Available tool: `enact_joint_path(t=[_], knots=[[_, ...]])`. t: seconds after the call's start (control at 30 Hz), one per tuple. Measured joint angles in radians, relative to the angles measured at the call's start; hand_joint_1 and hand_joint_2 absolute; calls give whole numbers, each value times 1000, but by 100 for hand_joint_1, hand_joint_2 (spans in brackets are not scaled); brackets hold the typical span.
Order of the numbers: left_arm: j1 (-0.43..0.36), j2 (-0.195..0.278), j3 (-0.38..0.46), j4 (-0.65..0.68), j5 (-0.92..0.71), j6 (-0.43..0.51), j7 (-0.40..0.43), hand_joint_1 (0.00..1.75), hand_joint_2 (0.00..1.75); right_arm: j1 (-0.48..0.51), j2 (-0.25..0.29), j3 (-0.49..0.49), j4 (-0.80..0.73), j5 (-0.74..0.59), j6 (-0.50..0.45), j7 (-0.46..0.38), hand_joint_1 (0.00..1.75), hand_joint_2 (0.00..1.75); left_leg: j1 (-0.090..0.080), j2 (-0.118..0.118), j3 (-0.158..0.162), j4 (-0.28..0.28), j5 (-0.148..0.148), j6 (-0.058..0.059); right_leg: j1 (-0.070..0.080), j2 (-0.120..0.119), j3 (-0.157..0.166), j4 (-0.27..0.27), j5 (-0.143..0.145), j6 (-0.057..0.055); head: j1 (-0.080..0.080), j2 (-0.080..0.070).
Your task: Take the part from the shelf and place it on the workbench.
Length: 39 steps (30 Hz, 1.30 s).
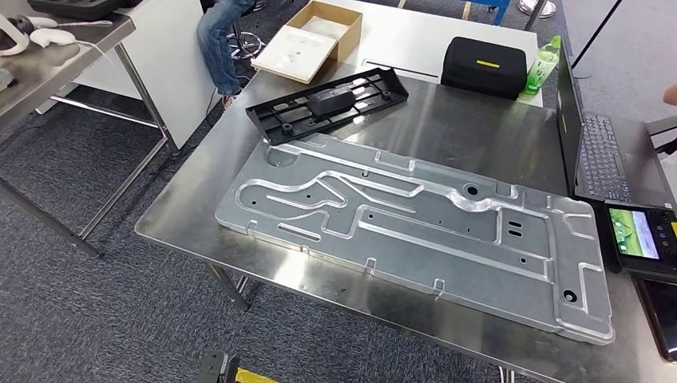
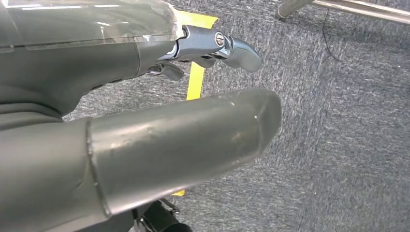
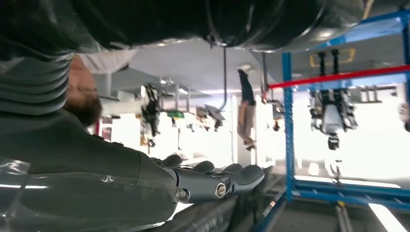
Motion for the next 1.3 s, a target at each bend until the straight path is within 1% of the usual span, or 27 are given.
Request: enact_joint_path(t=[0.07, 0.1, 0.17, 0.2, 0.27, 0.3, 0.33, 0.4, 0.43, 0.47, 0.5, 0.53, 0.6, 0.67, 0.7, 0.77, 0.83, 0.9, 0.93, 0.97, 1.0, 1.03, 1.07, 1.13, 1.2, 1.27, 1.3], knots=[[0, 0, 0, 0, 0, 3, 2, 0, 0, 18, -11, -32, -14, -13, -17, 5, 0, 0, -3, -1, 0, 4, -3, -2, 1, 0, 57, -125, 69, -8, 0, 0], [0, -1, 0, 0, 0, 7, 4, 0, 0, 30, -16, -59, -26, -27, -37, 8, 0, 0, -6, -1, 0, 6, -6, -4, 5, -1, 89, -189, 94, -12, 0, 0], [-1, -1, 0, 0, -1, 15, 11, 0, 0, 73, -31, -136, -66, -48, -84, 15, 0, 0, -8, 1, -1, 9, -9, -11, 12, 0, 120, -256, 110, -21, 0, 0], [-1, -2, 0, 0, -2, 18, 14, 0, 0, 100, -39, -179, -91, -46, -98, 17, 0, 0, -9, 1, -2, 9, -9, -15, 15, 1, 122, -259, 110, -23, 0, 0], [0, -3, 0, 0, -4, 21, 17, 0, 0, 151, -63, -262, -153, -13, -96, 11, 0, 0, -9, 1, -3, 13, -15, -24, 10, 0, 124, -264, 113, -32, -1, 0], [0, -3, 0, 0, -6, 22, 19, 0, 0, 171, -74, -300, -188, 12, -86, 4, 0, 0, -9, 1, -10, 30, -29, -29, 6, -2, 125, -267, 114, -36, -1, 0], [1, -3, 0, 0, -8, 23, 21, 0, 0, 191, -86, -334, -225, 37, -76, -4, 0, 0, -9, 1, -25, 66, -53, -35, 3, -6, 127, -270, 116, -42, -1, 0], [4, -3, 0, 0, -13, 25, 29, 0, 0, 234, -106, -399, -305, 88, -69, -17, 0, 0, -3, 2, -79, 192, -117, -43, 2, -13, 127, -270, 114, -48, -1, 0], [6, -4, 0, 0, -17, 27, 35, 0, 0, 261, -117, -431, -348, 115, -71, -23, 0, 0, 0, 2, -107, 254, -139, -46, 2, -17, 127, -270, 113, -49, -1, 0], [9, -4, 0, 0, -20, 30, 40, 0, 0, 289, -130, -461, -390, 141, -72, -27, 0, 0, 2, 2, -124, 289, -146, -47, 2, -20, 128, -269, 112, -50, -1, 0], [12, -4, 0, 0, -22, 33, 46, 0, 0, 316, -143, -491, -430, 167, -71, -29, 0, 0, 3, 3, -123, 286, -133, -47, 2, -23, 129, -268, 111, -50, -1, 0], [15, -4, -1, 0, -24, 37, 51, 0, 0, 340, -154, -520, -467, 189, -68, -31, 0, 0, 3, 5, -105, 246, -105, -46, 2, -28, 129, -266, 109, -48, -1, 0], [20, -4, -1, 0, -32, 43, 58, 0, 0, 373, -173, -579, -527, 221, -60, -31, 0, 0, -2, 32, -43, 112, -43, -38, 4, -40, 131, -261, 104, -43, -1, 0], [23, -3, -5, 0, -41, 47, 63, 0, 0, 388, -193, -629, -570, 240, -51, -32, 0, 0, -9, 56, -7, 28, -20, -28, 9, -54, 130, -257, 99, -34, -1, 0], [27, -3, -7, 0, -45, 49, 66, 0, 0, 393, -201, -648, -588, 248, -46, -32, 0, 0, -12, 57, -5, 19, -22, -24, 12, -63, 130, -258, 98, -29, 0, 0], [36, -1, -9, 0, -50, 52, 70, 0, 0, 404, -215, -677, -622, 263, -36, -32, 0, 0, -9, 38, -4, 11, -17, -13, 12, -75, 134, -257, 94, -20, 0, 0], [43, 2, -10, 0, -54, 54, 71, 0, 0, 416, -229, -702, -653, 273, -25, -31, 0, 0, -5, 21, -2, 2, -9, -1, 7, -49, 121, -218, 60, -11, 0, 0], [44, 5, -11, 0, -56, 54, 71, 0, 0, 424, -245, -728, -674, 276, -18, -29, 0, 0, -4, 0, -2, -1, -4, 6, 5, -15, 70, -102, -7, -7, 0, 0], [45, 6, -11, 0, -56, 54, 72, 0, 0, 429, -250, -737, -680, 276, -17, -28, 0, 0, -4, -11, -3, 0, -3, 7, 4, -8, 39, -36, -35, -6, 0, 0], [47, 7, -12, 0, -56, 54, 72, 0, 0, 436, -254, -743, -685, 276, -16, -28, 0, 0, -5, -22, -3, 1, -3, 7, 4, -5, 16, 11, -47, -5, 0, 0], [48, 8, -12, 0, -56, 54, 72, 0, 0, 441, -256, -746, -689, 276, -16, -28, 0, 0, -5, -32, -2, 3, -3, 7, 4, -4, 7, 25, -41, -5, 0, 0], [49, 9, -12, 0, -56, 54, 72, 0, 0, 446, -257, -747, -692, 276, -16, -28, 0, 0, -5, -43, -2, 4, -3, 7, 3, -2, 16, 2, -16, -6, 0, 0], [49, 10, -12, 0, -56, 54, 73, 0, 0, 448, -259, -749, -696, 276, -16, -28, 0, 0, -5, -54, -2, 6, -4, 6, 1, 6, 41, -55, 22, -8, 0, 0], [48, 10, -14, 0, -57, 54, 72, 0, 0, 448, -263, -758, -706, 278, -15, -28, 0, 0, -6, -77, -6, 12, -5, 2, -2, 46, 101, -189, 81, -13, 0, 0], [47, 11, -16, 0, -57, 55, 71, 0, 0, 449, -267, -771, -714, 283, -12, -27, 0, 0, -5, -98, -14, 16, -4, -8, -1, 69, 127, -249, 92, -17, 0, 0], [47, 13, -16, 0, -56, 55, 69, 0, 0, 452, -270, -779, -721, 290, -5, -27, 0, 0, -3, -114, -22, 16, -2, -20, -1, 48, 130, -255, 92, -24, 0, 0], [47, 13, -16, 0, -55, 54, 66, 0, 0, 453, -270, -781, -725, 294, -2, -27, 0, 0, -4, -104, -26, 23, -8, -27, -3, 37, 133, -259, 94, -28, -1, 0]])
